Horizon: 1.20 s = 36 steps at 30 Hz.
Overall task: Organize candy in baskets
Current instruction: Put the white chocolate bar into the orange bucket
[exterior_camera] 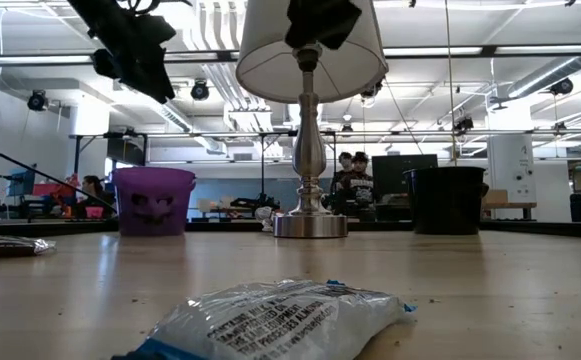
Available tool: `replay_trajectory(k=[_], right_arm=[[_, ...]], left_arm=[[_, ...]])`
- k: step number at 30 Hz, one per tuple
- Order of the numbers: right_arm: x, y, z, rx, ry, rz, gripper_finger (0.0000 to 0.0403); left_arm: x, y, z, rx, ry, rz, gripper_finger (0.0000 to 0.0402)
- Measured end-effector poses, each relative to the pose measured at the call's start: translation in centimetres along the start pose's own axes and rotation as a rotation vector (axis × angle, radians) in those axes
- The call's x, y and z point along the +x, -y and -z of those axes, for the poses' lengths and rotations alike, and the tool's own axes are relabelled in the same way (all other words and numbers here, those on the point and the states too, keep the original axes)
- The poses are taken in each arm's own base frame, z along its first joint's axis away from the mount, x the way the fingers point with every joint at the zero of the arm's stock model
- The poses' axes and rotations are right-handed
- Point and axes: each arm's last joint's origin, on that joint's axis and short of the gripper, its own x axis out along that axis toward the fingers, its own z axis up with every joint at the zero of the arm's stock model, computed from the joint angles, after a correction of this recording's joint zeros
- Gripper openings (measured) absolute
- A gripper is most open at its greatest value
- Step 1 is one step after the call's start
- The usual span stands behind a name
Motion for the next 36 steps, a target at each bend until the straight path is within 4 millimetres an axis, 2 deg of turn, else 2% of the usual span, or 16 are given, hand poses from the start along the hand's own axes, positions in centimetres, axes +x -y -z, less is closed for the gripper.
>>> replay_trajectory(k=[6, 16, 19, 25, 36], right_arm=[[2.1, -1.0, 1.8, -0.193, -0.012, -0.075, 0.0169], [3.8, -2.2, 2.0, -0.217, 0.149, -0.094, 0.0169], [4.2, -2.2, 2.1, -0.217, 0.146, -0.122, 0.0169], [6.9, -2.8, 2.7, -0.232, 0.131, -0.226, 0.0169], [10.3, -3.4, 3.8, -0.255, 0.099, -0.243, 0.0169]], left_arm=[[0.5, 0.1, 0.2, 0.013, -0.043, -0.009, 0.0130], [1.6, 0.3, 0.3, 0.026, -0.097, -0.019, 0.0130], [1.7, 0.3, 0.3, 0.043, -0.100, -0.019, 0.0130], [1.8, 0.3, 0.4, 0.060, -0.103, -0.019, 0.0130], [1.8, 0.3, 0.4, 0.089, -0.110, -0.024, 0.0130]])
